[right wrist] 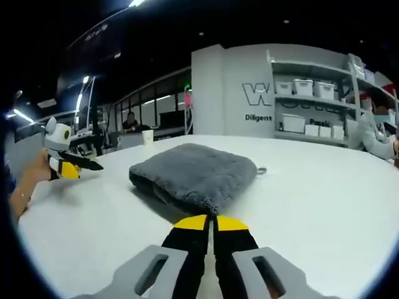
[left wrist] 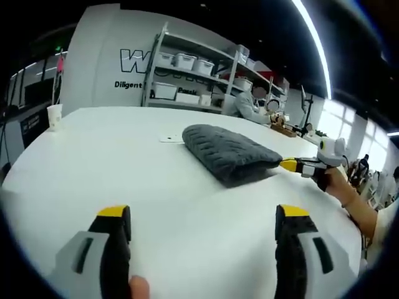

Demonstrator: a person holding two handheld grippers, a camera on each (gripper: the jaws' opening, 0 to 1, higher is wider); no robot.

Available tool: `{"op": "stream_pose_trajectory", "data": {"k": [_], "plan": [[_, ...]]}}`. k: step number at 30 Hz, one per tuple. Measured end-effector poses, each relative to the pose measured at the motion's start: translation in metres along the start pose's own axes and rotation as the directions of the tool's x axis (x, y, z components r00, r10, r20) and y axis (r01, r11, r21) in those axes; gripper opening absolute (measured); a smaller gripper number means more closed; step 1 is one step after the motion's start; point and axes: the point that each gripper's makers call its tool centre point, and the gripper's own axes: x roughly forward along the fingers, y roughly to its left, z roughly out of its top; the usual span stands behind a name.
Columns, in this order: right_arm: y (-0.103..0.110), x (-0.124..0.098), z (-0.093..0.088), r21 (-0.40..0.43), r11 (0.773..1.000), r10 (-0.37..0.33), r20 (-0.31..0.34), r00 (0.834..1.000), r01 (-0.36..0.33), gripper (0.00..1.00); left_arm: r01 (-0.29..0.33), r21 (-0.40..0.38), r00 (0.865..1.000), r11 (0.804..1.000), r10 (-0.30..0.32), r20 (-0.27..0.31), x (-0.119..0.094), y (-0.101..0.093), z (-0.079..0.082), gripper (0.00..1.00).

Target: Open the folded towel by lifting each exposed corner and separating the folded layers until the towel lies flat within the target outline without major curled edges

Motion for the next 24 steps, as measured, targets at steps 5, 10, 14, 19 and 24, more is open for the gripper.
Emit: {"op": "stream_pose_trajectory", "data": {"k": [5, 10, 14, 19, 24], "plan": [[0.002, -0.002, 0.004, -0.019, 1.0, -0.008, 0.014, 1.0, 0.008, 0.0, 0.004, 0.004, 1.0, 1.0, -0.004, -0.012, 0.001, -0.001, -0.002, 0.95], [0.004, -0.006, 0.014, -0.036, 0.999, -0.015, 0.047, 0.999, 0.017, 0.0, 0.004, 0.008, 1.0, 1.0, -0.004, -0.017, 0.001, -0.003, -0.004, 0.95], [0.011, -0.009, 0.026, -0.066, 0.998, -0.004, 0.095, 0.996, 0.01, 0.0, 0.005, 0.019, 1.0, 1.0, -0.005, -0.019, 0.002, -0.004, -0.004, 0.95], [0.02, -0.013, 0.038, -0.088, 0.996, 0.007, 0.136, 0.991, 0.005, 0.0, 0.02, 0.064, 0.999, 0.998, -0.018, -0.027, 0.005, -0.013, -0.005, 0.95], [0.032, -0.017, 0.05, -0.111, 0.994, 0.037, 0.171, 0.985, -0.018, 0.0, 0.041, 0.081, 0.999, 0.996, -0.04, -0.01, 0.008, -0.02, -0.002, 0.95]]}}
